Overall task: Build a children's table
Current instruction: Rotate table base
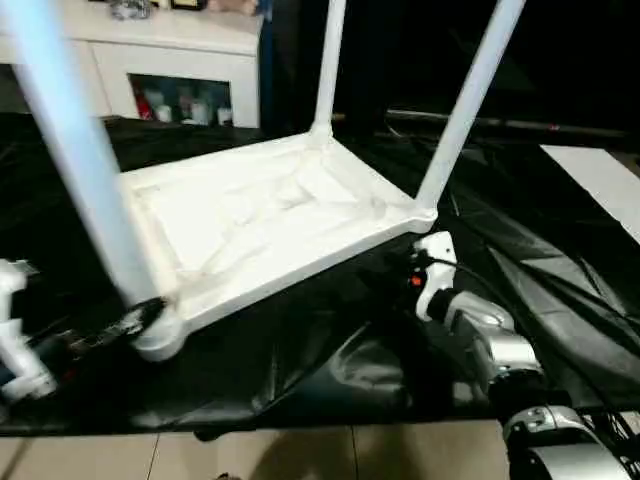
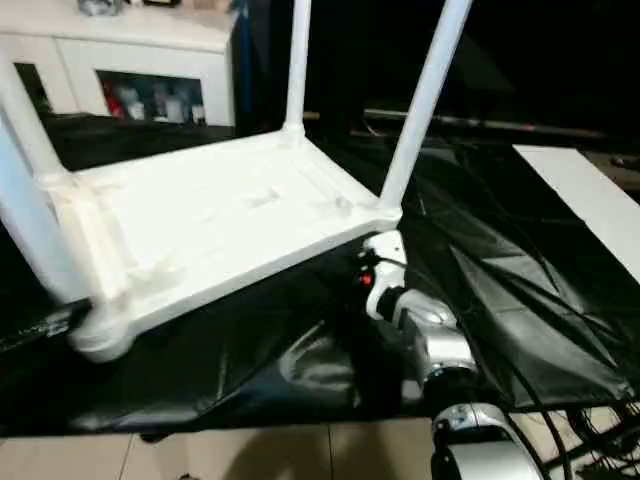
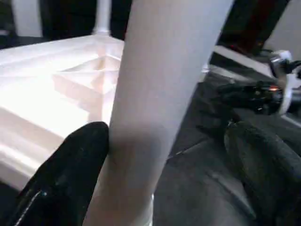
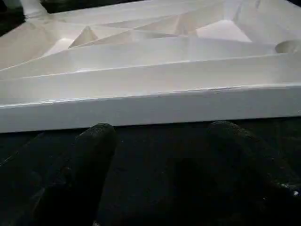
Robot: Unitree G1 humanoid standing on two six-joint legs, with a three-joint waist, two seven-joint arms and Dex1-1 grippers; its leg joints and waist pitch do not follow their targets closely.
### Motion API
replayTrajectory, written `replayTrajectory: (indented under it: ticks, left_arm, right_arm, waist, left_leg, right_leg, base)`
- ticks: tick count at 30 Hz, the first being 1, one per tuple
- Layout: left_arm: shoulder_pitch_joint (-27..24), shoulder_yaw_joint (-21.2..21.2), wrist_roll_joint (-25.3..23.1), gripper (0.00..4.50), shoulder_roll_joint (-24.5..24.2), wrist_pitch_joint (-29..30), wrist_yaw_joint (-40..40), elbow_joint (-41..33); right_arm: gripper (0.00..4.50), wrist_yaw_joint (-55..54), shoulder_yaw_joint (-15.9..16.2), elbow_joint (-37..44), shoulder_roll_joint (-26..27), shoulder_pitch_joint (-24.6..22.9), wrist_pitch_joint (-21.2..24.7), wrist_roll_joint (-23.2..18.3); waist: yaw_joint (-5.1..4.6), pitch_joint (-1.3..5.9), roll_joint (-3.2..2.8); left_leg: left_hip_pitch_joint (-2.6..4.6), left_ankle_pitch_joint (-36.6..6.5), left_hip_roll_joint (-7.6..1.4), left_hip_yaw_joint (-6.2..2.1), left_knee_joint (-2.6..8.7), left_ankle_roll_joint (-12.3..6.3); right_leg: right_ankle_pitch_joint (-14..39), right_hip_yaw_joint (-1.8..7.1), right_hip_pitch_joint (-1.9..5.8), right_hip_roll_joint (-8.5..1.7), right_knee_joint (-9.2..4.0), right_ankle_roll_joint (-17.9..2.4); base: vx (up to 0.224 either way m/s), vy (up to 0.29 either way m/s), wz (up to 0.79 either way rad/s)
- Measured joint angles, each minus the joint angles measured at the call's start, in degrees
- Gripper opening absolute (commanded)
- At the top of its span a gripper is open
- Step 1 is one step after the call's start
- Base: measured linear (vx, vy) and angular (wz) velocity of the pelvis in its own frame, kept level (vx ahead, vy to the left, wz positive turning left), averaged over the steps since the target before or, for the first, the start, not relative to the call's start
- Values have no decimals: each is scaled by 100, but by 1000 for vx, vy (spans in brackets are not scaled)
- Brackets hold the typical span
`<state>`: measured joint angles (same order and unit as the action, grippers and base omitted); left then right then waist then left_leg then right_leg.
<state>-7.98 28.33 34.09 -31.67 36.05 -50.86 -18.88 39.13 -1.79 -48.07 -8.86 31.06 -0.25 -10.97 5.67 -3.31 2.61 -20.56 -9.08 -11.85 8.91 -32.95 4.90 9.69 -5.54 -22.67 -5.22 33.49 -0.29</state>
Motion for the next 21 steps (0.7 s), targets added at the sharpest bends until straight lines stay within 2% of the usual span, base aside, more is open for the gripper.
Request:
replayTrajectory:
  ticks: [2, 4, 5, 6, 7, 8, 9, 10, 11, 12, 13, 14, 16, 21]
  left_arm:
    - [243, -253, -149, 443, 99, -123, 78, 273]
    - [664, -581, -503, 443, 137, -376, 226, 823]
    - [825, -727, -644, 443, 131, -479, 252, 1026]
    - [967, -868, -713, 443, 126, -545, 255, 1168]
    - [1089, -968, -718, 443, 172, -579, 236, 1200]
    - [1131, -980, -685, 443, 236, -594, 241, 1203]
    - [1156, -993, -625, 443, 319, -556, 222, 1195]
    - [1210, -1059, -499, 443, 357, -480, 133, 1163]
    - [1365, -1141, -410, 443, 372, -443, 77, 1106]
    - [1451, -1169, -352, 443, 382, -421, 35, 1056]
    - [1624, -1284, -160, 443, 367, -204, -131, 946]
    - [1729, -1426, -23, 443, 340, -41, -277, 856]
    - [1914, -1871, 232, 443, 338, 207, -576, 592]
    - [2447, -2768, 343, 443, 631, 491, -911, 335]
  right_arm:
    - [362, -70, 2, 14, 46, 14, 18, 17]
    - [362, -135, 22, 36, 143, 29, 87, 19]
    - [362, -163, 59, 39, 181, 35, 105, 30]
    - [362, -184, 92, 31, 194, 34, 127, 47]
    - [362, -223, 119, 13, 195, 58, 132, 73]
    - [362, -267, 131, -8, 198, 101, 131, 109]
    - [362, -335, 164, -113, 186, 178, 135, 197]
    - [362, -425, 194, -235, 204, 284, 135, 278]
    - [362, -487, 213, -285, 212, 307, 136, 322]
    - [362, -516, 228, -328, 231, 315, 136, 360]
    - [362, -644, 238, -612, 282, 450, 138, 456]
    - [362, -722, 237, -770, 291, 540, 139, 483]
    - [362, -817, 238, -944, 343, 710, 136, 510]
    - [362, -974, 222, -1321, 330, 1003, 123, 615]
  waist:
    - [-2, -29, -46]
    - [-33, -74, -124]
    - [20, -80, -130]
    - [36, -82, -88]
    - [143, -81, 35]
    - [177, -88, 107]
    - [263, -110, 80]
    - [324, -110, -57]
    - [346, -102, -84]
    - [340, -97, -82]
    - [295, -94, -76]
    - [284, -97, -77]
    - [251, -100, -82]
    - [212, -99, -67]
  left_leg:
    - [36, -1, -4, -14, 15, 0]
    - [67, -1, -32, -58, 55, 0]
    - [29, -1, -53, -39, 97, 0]
    - [29, -1, -54, 28, 99, 0]
    - [61, 0, -45, 193, 102, 1]
    - [122, -11, -1, 185, 27, 7]
    - [118, -256, -8, 119, -166, 35]
    - [163, -361, 4, -65, -310, 26]
    - [148, -287, 16, -137, -267, 72]
    - [146, -281, -9, -153, -237, 81]
    - [125, -270, -1, -149, -213, 91]
    - [129, -263, 5, -121, -215, 93]
    - [159, -264, 8, -47, -198, 91]
    - [157, -263, 12, -22, -149, 92]
  right_leg:
    - [0, -44, 36, 2, -66, 0]
    - [7, -173, 166, -2, -178, -4]
    - [71, -173, 163, 0, -57, -56]
    - [295, -94, 151, -6, 230, -154]
    - [399, 110, 129, -21, 466, -52]
    - [409, 161, 48, -13, 455, -9]
    - [411, 116, 33, -29, 431, -7]
    - [409, -46, 87, -39, 374, -7]
    - [408, -123, 75, -25, 307, -13]
    - [400, -134, 71, 1, 255, -26]
    - [293, -124, 68, 17, 189, -180]
    - [220, -108, 68, 11, 175, -243]
    - [203, -53, 72, 2, 175, -262]
    - [190, -35, 62, 3, 153, -237]
  base:
    - [-54, 12, -1]
    - [-25, 9, -1]
    - [0, 0, 0]
    - [-84, -26, 2]
    - [-25, -75, 3]
    - [-25, -75, 3]
    - [42, -46, -18]
    - [44, 33, -33]
    - [44, 33, -33]
    - [0, 0, 0]
    - [0, 0, 0]
    - [0, 0, 0]
    - [0, 0, 0]
    - [0, 0, 0]
